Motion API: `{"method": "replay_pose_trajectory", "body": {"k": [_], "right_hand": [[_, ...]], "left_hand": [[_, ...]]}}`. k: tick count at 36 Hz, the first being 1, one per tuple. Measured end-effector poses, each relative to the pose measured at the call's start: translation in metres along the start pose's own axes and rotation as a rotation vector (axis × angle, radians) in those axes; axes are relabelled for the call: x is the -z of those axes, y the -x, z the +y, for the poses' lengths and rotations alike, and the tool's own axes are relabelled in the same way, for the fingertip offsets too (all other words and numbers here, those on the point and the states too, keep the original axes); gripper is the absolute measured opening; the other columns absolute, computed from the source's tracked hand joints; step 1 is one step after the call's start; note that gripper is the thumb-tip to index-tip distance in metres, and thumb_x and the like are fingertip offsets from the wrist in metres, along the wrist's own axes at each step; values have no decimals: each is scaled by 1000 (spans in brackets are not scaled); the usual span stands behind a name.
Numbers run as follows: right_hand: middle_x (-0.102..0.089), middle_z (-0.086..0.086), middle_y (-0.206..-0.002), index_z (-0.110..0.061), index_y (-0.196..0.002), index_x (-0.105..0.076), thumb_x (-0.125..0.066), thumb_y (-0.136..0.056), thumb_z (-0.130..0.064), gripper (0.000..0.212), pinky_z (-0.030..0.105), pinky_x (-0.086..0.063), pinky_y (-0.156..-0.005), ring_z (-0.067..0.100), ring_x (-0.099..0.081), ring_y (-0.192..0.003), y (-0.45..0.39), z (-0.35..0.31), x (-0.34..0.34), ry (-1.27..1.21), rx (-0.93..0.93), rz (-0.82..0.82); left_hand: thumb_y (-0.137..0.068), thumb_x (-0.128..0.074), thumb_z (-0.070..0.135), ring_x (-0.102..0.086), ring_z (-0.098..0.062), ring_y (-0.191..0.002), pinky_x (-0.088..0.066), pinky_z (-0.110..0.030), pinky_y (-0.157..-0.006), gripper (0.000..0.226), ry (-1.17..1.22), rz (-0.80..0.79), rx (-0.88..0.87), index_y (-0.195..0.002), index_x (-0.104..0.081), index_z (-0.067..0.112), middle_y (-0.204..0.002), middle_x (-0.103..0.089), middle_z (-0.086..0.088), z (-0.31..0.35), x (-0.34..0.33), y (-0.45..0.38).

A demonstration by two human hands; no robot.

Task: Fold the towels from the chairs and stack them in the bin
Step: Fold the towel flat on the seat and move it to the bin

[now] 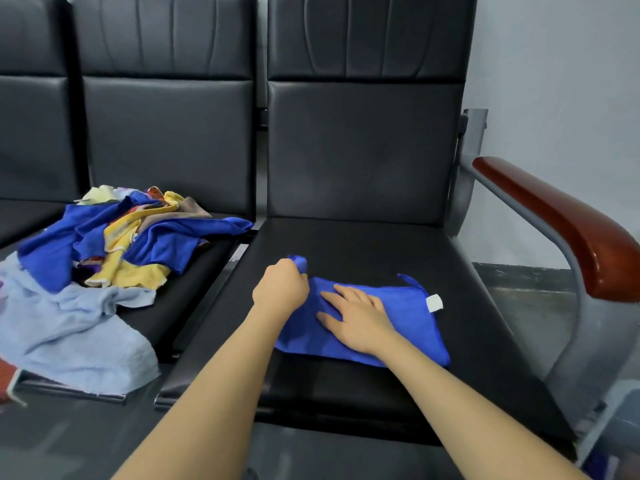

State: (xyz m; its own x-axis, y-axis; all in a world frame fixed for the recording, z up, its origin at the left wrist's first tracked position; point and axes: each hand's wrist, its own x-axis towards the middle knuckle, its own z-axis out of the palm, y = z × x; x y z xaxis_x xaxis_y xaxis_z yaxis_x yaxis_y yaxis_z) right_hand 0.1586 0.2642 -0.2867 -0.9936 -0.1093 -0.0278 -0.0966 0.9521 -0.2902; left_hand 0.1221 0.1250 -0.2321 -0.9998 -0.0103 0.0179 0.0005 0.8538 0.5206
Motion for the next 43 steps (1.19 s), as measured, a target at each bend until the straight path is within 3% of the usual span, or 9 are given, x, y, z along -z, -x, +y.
{"method": "replay_pose_trajectory", "body": {"k": [5, 14, 17, 22, 27, 31, 36, 40, 43], "right_hand": [[-44, -8, -142, -28, -134, -50, -46, -98, -33, 37, 35, -32, -108, 18, -43, -130, 3, 8, 11, -291, -29, 137], [-57, -6, -112, -27, -113, -59, -39, -100, -34, 25, 32, -23, -86, 18, -48, -109, 36, 60, 52, -81, -222, 306], [-60, -5, -111, -26, -107, -62, -36, -100, -34, 28, 34, -23, -85, 21, -49, -110, 46, 81, 56, -59, -316, 283], [-66, -2, -96, -20, -85, -62, -33, -99, -42, 38, 34, -24, -82, 23, -53, -107, 57, 99, 60, -170, -447, 241], [-60, -11, -86, -25, -84, -59, -51, -89, -55, 31, 33, -23, -81, 18, -47, -99, 61, 96, 58, -166, -486, 224], [-55, -8, -81, -24, -77, -49, -56, -88, -33, 15, 34, -24, -78, 20, -50, -97, 58, 90, 55, -193, -507, 223], [-46, -6, -69, -19, -73, -37, -47, -87, -18, 17, 33, -25, -76, 21, -47, -76, 58, 84, 56, -299, -530, 282], [-48, 2, -80, -16, -72, -34, -43, -88, -11, 19, 31, -33, -65, 22, -44, -71, 60, 82, 56, -294, -537, 289], [-53, 5, -96, -13, -88, -42, -43, -95, -21, 10, 33, -40, -74, 26, -53, -84, 61, 73, 55, -193, -547, 224]], "left_hand": [[-90, -45, 13, -44, -23, -71, -30, -27, -51, 17, 190, -85, -62, -74, -41, 11, -76, -48, -3, 14, 2, 0], [-88, -50, 13, -41, -19, -71, -32, -26, -60, 3, 340, -260, -220, -89, -50, 15, -81, -47, -6, 69, -24, 21], [-91, -48, 12, -39, -15, -59, -33, -20, -49, 4, 352, -376, -226, -90, -51, 12, -74, -45, -5, 85, -39, 31], [-99, -38, 16, -63, -20, -65, -53, -26, -58, 18, 467, -631, -135, -100, -52, 6, -94, -63, -13, 99, -55, 42], [-92, -36, 10, -55, -26, -70, -50, -38, -64, 24, 280, -254, -199, -89, -59, 3, -92, -67, -20, 90, -62, 32], [-93, -40, 14, -49, -30, -107, -39, -33, -80, 25, -173, -65, -145, -113, -53, 7, -117, -51, -10, 76, -57, 33], [-95, -47, 33, -43, -28, -116, -35, -31, -88, 41, -436, -34, -26, -126, -39, 8, -130, -41, -11, 54, -65, 32], [-97, -42, 48, -49, -26, -115, -40, -31, -88, 56, -496, 20, -68, -131, -37, 4, -130, -45, -12, 42, -72, 32], [-99, -39, 46, -56, -24, -109, -41, -29, -80, 49, -513, 32, -124, -124, -39, 4, -124, -50, -9, 38, -74, 34]]}}
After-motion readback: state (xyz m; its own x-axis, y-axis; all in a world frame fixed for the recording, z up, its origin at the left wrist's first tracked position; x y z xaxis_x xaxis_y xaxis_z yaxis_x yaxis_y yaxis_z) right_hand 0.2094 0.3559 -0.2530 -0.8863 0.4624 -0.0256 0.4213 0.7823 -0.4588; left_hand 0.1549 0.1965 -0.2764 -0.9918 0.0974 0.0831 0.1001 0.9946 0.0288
